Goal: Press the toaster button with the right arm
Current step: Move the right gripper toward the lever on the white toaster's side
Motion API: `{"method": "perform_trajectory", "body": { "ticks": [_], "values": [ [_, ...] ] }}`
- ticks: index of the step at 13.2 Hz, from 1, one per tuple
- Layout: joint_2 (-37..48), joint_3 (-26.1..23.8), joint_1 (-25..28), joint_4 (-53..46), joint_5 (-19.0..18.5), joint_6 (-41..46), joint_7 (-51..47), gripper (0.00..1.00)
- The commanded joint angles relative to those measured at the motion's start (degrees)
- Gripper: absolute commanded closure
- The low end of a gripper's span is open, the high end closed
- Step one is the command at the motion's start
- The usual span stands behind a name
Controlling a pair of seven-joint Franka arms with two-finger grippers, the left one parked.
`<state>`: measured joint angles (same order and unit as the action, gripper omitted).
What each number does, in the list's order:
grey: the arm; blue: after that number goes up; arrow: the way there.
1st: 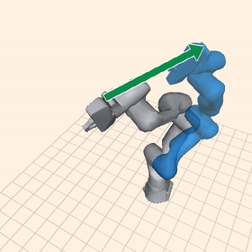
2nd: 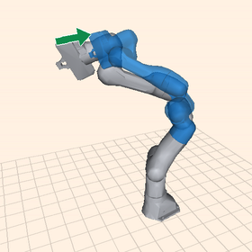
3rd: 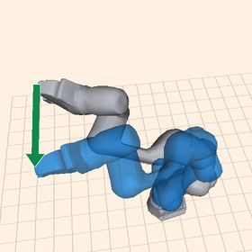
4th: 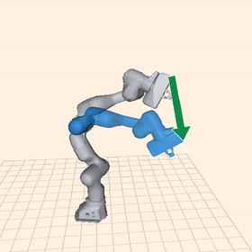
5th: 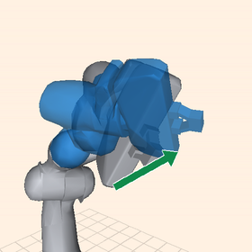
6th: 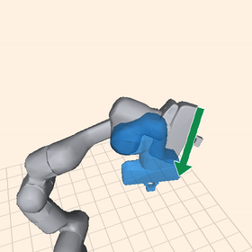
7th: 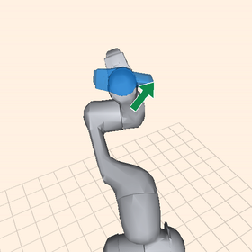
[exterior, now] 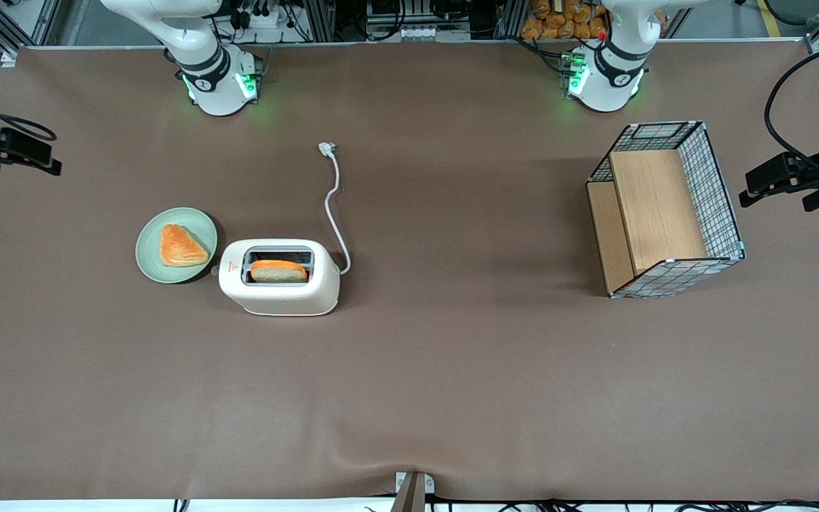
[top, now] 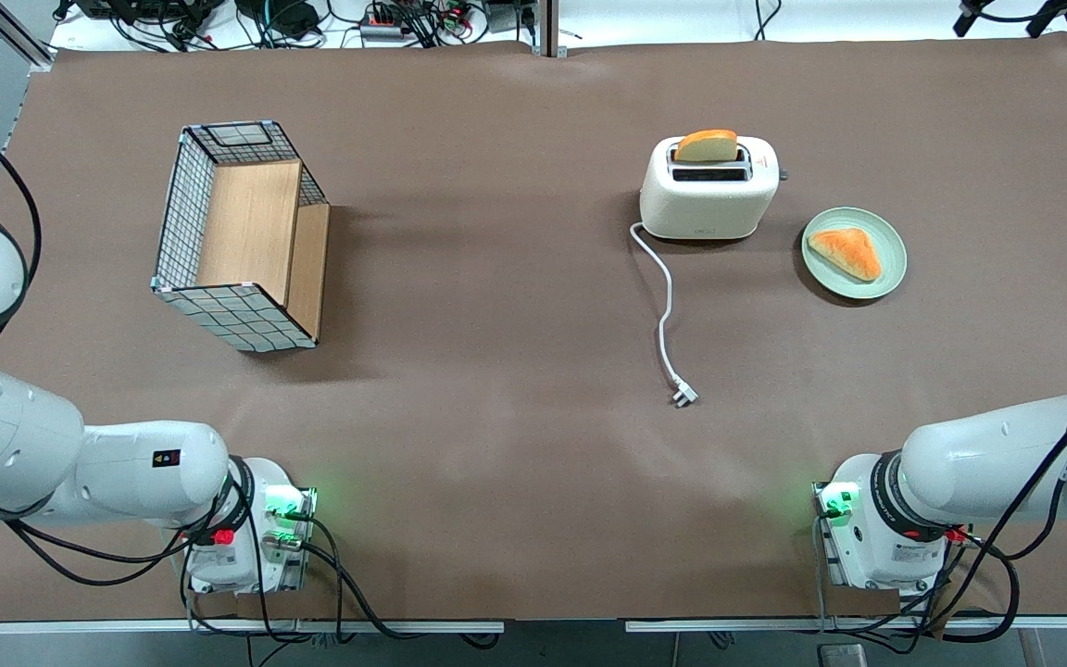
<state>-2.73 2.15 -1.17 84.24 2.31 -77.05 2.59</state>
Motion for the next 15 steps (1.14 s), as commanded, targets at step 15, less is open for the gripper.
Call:
{"method": "perform_trajectory", "body": {
  "ticks": [15],
  "values": [
    [-12.1,-0.1,2.4,6.3,10.9,-6.1,-0.3,0.2]
  ]
}}
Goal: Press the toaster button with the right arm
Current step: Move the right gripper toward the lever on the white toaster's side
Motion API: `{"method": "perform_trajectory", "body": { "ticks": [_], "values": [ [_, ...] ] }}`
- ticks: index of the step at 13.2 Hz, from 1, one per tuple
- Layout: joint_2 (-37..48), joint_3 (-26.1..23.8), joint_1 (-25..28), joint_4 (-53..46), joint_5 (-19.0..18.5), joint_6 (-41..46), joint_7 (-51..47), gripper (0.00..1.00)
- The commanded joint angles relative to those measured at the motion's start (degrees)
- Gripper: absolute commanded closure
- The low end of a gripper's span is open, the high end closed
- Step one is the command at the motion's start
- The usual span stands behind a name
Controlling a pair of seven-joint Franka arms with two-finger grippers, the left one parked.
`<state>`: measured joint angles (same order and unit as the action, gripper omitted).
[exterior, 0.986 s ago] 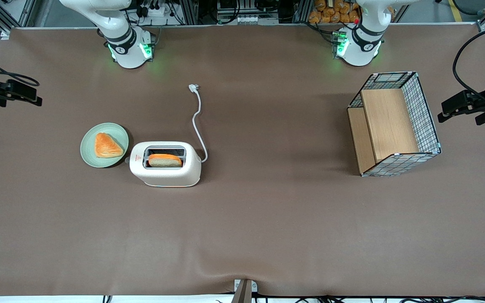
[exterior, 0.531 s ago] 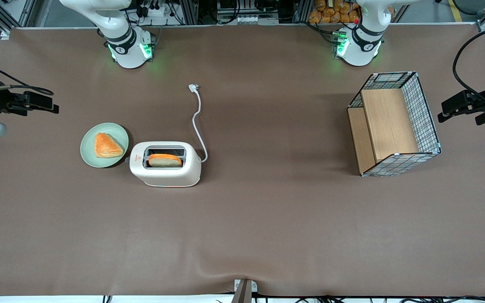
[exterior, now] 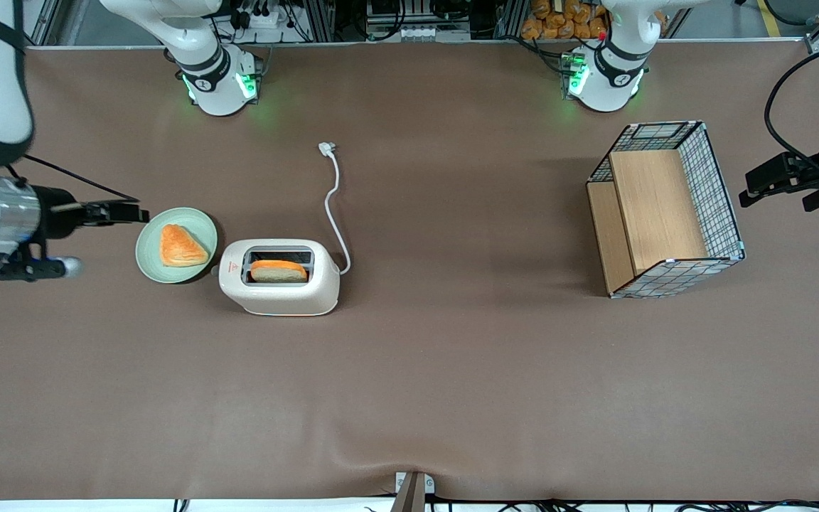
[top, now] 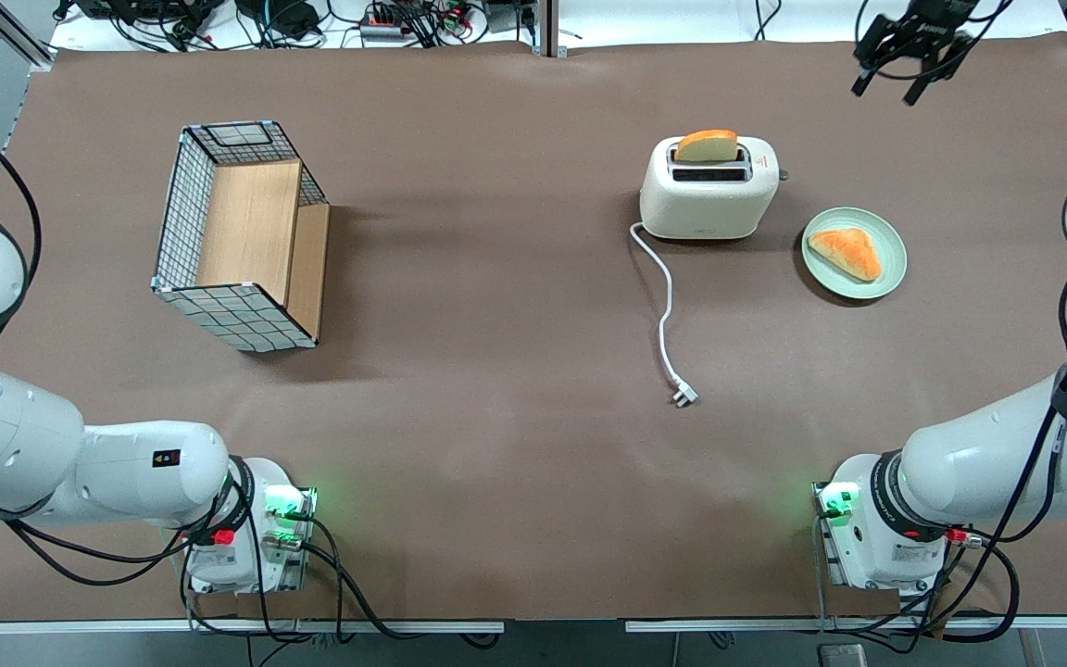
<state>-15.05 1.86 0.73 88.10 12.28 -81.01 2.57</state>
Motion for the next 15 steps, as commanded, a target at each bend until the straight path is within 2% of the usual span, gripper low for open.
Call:
{"method": "perform_trajectory", "body": {
  "ticks": [1,3,4,6,8,12,15],
  "values": [
    [0.2,0.2,0.8,4.3,1.0,-4.7,-0.3,0.22],
    [-0.3,0.2,1.8,6.9,1.2,-9.0,-0.3,0.3],
    [-1.0,0.2,2.0,7.3,2.6,-9.7,-0.3,0.38],
    [-3.0,0.2,2.0,7.3,5.3,-9.7,-0.2,0.73],
    [-4.2,0.2,1.9,7.3,7.7,-9.6,-0.1,0.99],
    [-6.7,0.3,-0.5,7.3,14.5,-9.7,6.5,1.0],
    [-8.5,0.3,-0.9,7.2,16.2,-11.4,9.1,1.0]
  ]
}}
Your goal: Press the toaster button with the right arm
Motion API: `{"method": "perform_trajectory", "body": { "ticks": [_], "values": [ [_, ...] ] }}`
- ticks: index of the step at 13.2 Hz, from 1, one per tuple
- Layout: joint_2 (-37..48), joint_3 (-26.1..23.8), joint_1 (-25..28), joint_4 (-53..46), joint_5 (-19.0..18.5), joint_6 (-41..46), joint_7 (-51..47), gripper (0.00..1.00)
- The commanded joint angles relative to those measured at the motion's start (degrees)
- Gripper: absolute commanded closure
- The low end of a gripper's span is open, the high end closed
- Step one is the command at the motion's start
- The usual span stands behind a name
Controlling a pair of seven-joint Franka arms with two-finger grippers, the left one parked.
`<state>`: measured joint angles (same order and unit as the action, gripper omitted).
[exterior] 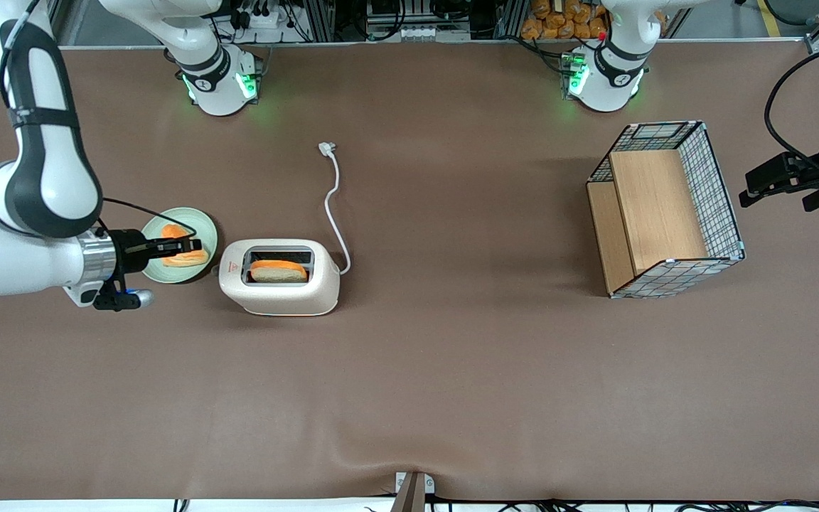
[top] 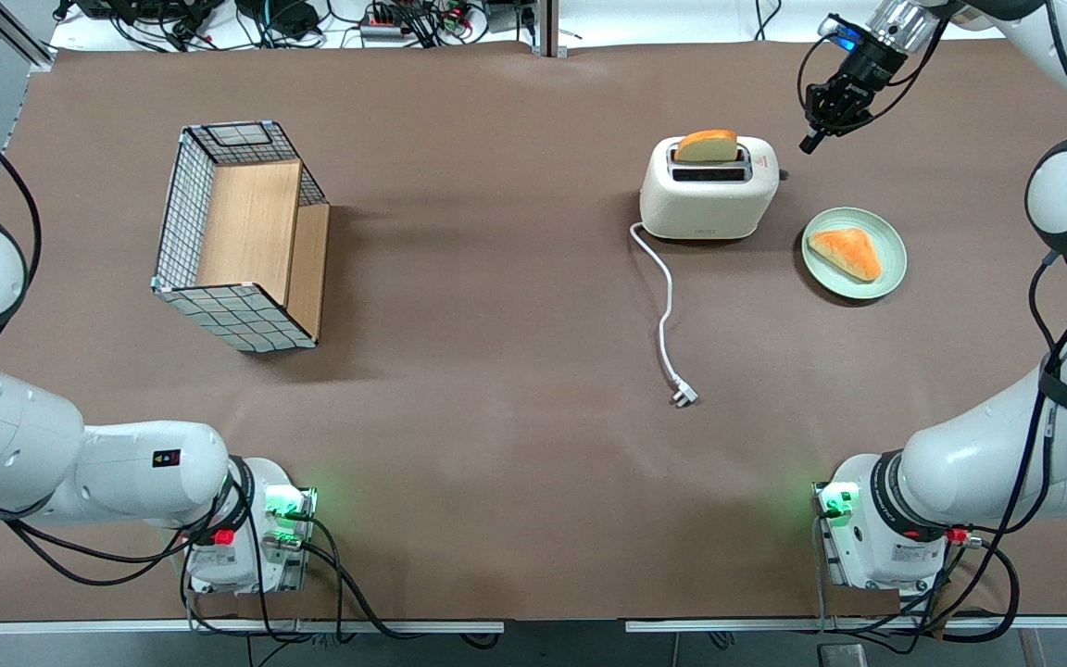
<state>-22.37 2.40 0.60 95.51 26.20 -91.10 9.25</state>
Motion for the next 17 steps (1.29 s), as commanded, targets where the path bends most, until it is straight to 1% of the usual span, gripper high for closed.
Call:
{"method": "perform_trajectory", "body": {
  "ticks": [1,2,7,10,15,17],
  "values": [
    [-2.0,-0.3,-1.0,-0.1,2.4,-3.0,4.4,1.0],
    [-2.7,-0.3,-1.3,-0.2,2.6,-3.7,6.8,1.0],
    [-5.1,-0.3,-3.4,-0.1,8.4,-4.0,12.6,1.0],
    [-6.0,-0.3,-3.9,-0.1,10.0,-4.1,14.7,1.0],
    [-8.3,-0.3,-4.6,-0.1,12.5,-3.6,15.2,1.0],
    [-8.9,-0.3,-4.8,-0.1,12.6,-3.9,15.6,1.0]
  ]
}}
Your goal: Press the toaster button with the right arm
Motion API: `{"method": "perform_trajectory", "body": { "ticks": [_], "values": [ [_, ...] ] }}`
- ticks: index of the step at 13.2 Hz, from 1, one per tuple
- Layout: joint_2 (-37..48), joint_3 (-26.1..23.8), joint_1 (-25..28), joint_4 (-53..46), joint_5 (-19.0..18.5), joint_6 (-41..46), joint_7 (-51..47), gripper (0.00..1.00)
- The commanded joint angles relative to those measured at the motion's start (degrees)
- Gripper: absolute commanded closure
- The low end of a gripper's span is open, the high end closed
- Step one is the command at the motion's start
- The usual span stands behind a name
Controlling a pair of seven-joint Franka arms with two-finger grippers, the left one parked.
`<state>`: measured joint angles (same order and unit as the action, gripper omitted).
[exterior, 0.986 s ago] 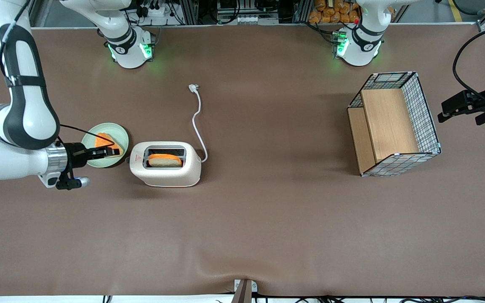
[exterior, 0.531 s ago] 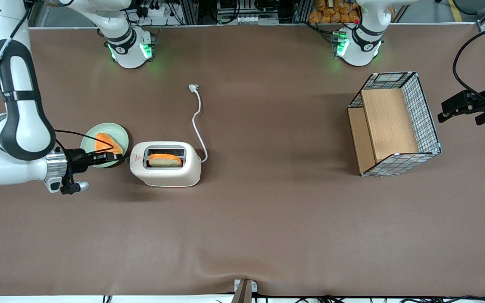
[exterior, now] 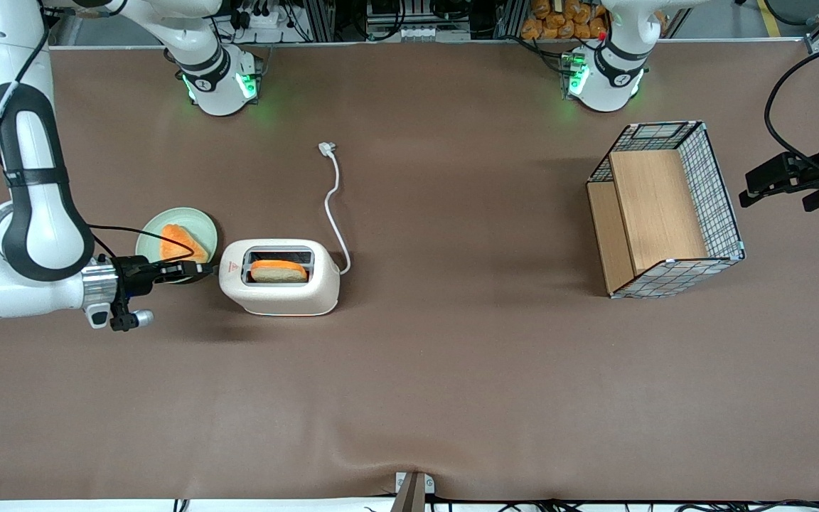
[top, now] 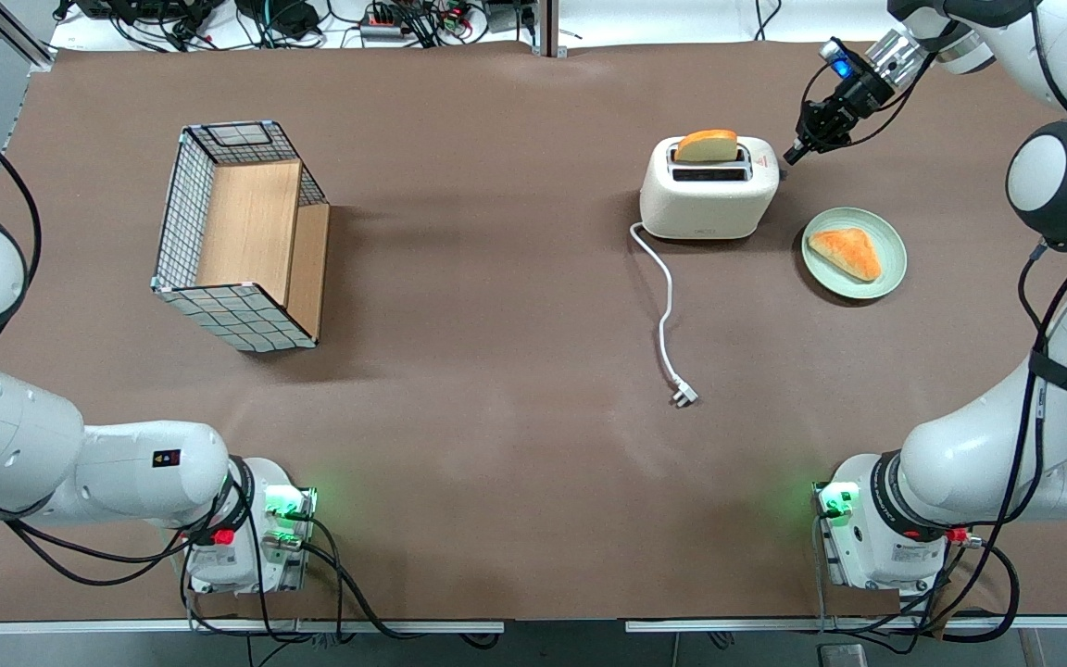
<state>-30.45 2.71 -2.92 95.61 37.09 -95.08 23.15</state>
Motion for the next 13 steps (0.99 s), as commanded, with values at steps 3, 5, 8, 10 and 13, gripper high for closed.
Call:
{"method": "perform_trajectory", "body": {
  "ticks": [3,5,8,10,13],
  "values": [
    [-2.9,-0.6,-2.5,-0.2,1.8,-0.1,4.8,1.0],
    [-3.0,-0.6,-2.6,-0.2,2.8,0.1,5.0,1.0],
    [-3.0,-0.6,-2.4,-0.2,2.9,0.1,4.9,1.0],
    [-2.9,-0.6,-2.4,-0.3,2.9,0.3,4.9,1.0],
    [-2.1,-0.6,-2.4,-0.7,2.9,1.2,4.8,1.0]
  ]
}}
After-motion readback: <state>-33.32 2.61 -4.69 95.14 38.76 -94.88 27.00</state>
